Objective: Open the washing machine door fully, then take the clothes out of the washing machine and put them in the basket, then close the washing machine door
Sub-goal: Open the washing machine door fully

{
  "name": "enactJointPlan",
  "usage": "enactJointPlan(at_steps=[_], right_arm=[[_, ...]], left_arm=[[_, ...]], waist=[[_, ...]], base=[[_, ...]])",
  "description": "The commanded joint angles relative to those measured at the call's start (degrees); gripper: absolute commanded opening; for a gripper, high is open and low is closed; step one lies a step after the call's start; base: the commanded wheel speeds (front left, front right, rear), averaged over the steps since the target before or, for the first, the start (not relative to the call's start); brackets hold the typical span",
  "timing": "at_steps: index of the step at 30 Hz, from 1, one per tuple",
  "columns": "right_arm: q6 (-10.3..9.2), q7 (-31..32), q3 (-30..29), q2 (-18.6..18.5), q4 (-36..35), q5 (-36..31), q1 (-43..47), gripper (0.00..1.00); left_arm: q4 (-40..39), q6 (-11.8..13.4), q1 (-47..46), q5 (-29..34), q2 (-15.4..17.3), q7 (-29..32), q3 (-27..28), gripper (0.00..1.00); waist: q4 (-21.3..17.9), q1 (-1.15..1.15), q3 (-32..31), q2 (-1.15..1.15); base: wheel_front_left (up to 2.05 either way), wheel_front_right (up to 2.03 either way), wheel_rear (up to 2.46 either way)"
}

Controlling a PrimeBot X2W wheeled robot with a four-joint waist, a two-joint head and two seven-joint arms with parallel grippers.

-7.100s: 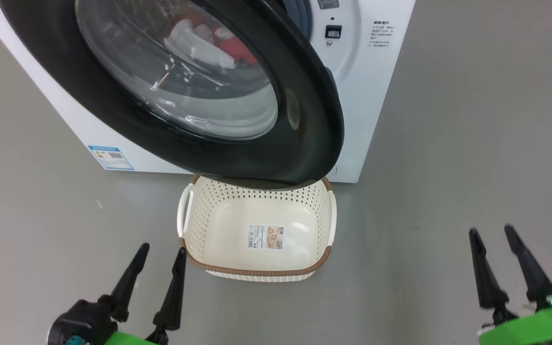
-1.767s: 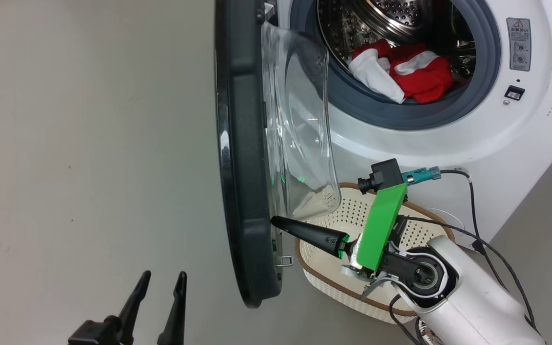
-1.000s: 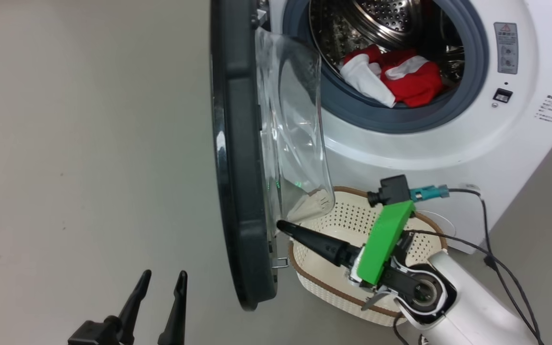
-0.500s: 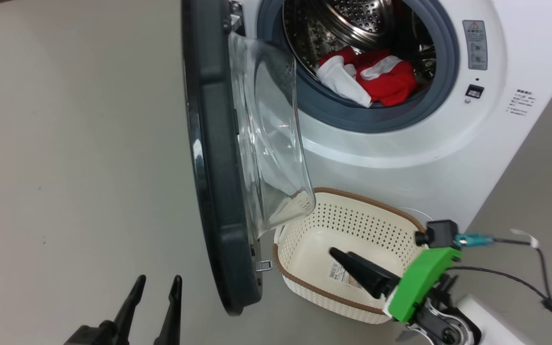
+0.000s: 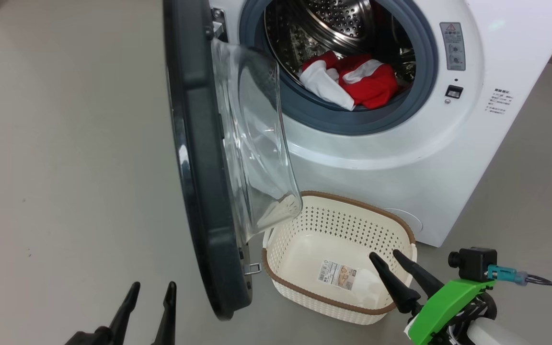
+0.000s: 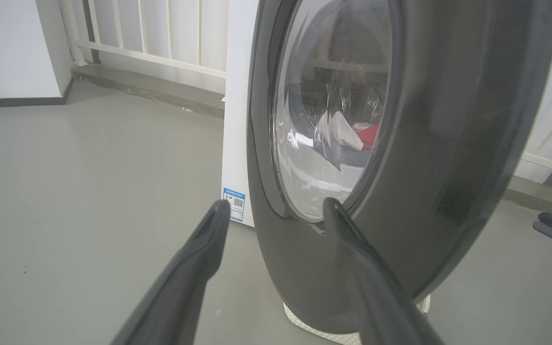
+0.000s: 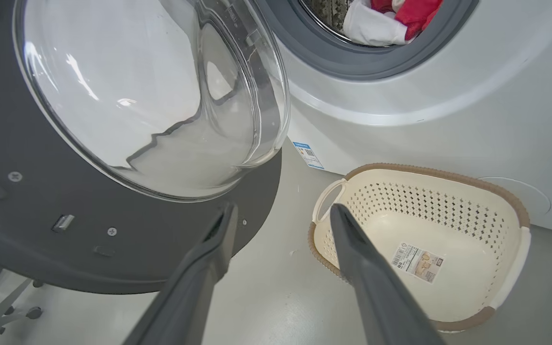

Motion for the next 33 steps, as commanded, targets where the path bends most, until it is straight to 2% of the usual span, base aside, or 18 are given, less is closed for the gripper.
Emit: enactJointPlan(at_steps=[1, 5, 11, 17, 24, 31, 32, 33], right_arm=[[0.28, -0.92, 0.51, -0.66, -0.72, -1.33, 0.01, 1.00], [0.28, -1.41, -6.79, 0.95, -1.23, -11.04, 1.48, 1.00], [0.28, -1.43, -17.32, 4.52, -6.34, -26.02, 6.98, 1.00], [0.28, -1.44, -25.34, 8.12, -11.17, -36.92, 12.29, 1.00], [0.28, -1.44, -29.07, 10.72, -10.61, -41.24, 16.38, 1.00], [0.28, -1.44, -29.68, 11.35, -10.50, -42.84, 16.90, 1.00], [0.28, -1.44, -29.78, 11.43, -10.56, -42.90, 16.92, 1.00], [0.28, -1.44, -29.78, 11.43, -10.56, -42.90, 16.92, 1.00]], left_arm=[[-1.14, -0.31, -0.81, 0.64, 0.34, -0.54, 2.06, 1.00], [-1.24, -0.31, -0.69, 0.66, 0.34, -0.54, 2.32, 1.00], [-1.42, -0.31, -0.82, 0.68, 0.34, -0.54, 2.36, 1.00], [-1.42, -0.31, -0.79, 0.77, 0.34, -0.54, 2.38, 1.00], [-1.35, -0.31, -0.92, 0.60, 0.34, -0.54, 2.39, 1.00], [-1.41, -0.31, -1.16, 0.55, 0.33, -0.54, 2.54, 1.00], [-1.71, -0.31, -1.30, 0.40, 0.33, -0.54, 2.59, 0.80], [-1.71, -0.31, -1.30, 0.40, 0.33, -0.54, 2.59, 0.80]], waist=[[-0.18, 0.00, 0.00, 0.00], [-0.68, 0.00, 0.11, 0.00], [-0.73, 0.00, 0.24, 0.00], [-0.57, 0.00, 0.27, 0.00], [-0.38, 0.00, 0.41, 0.00], [-0.47, 0.00, 0.35, 0.00], [-0.48, 0.00, 0.34, 0.00], [-0.48, 0.00, 0.34, 0.00]], base=[[0.00, 0.00, 0.00], [0.00, 0.00, 0.00], [0.00, 0.00, 0.00], [0.00, 0.00, 0.00], [0.00, 0.00, 0.00], [0.00, 0.00, 0.00], [0.00, 0.00, 0.00], [0.00, 0.00, 0.00]])
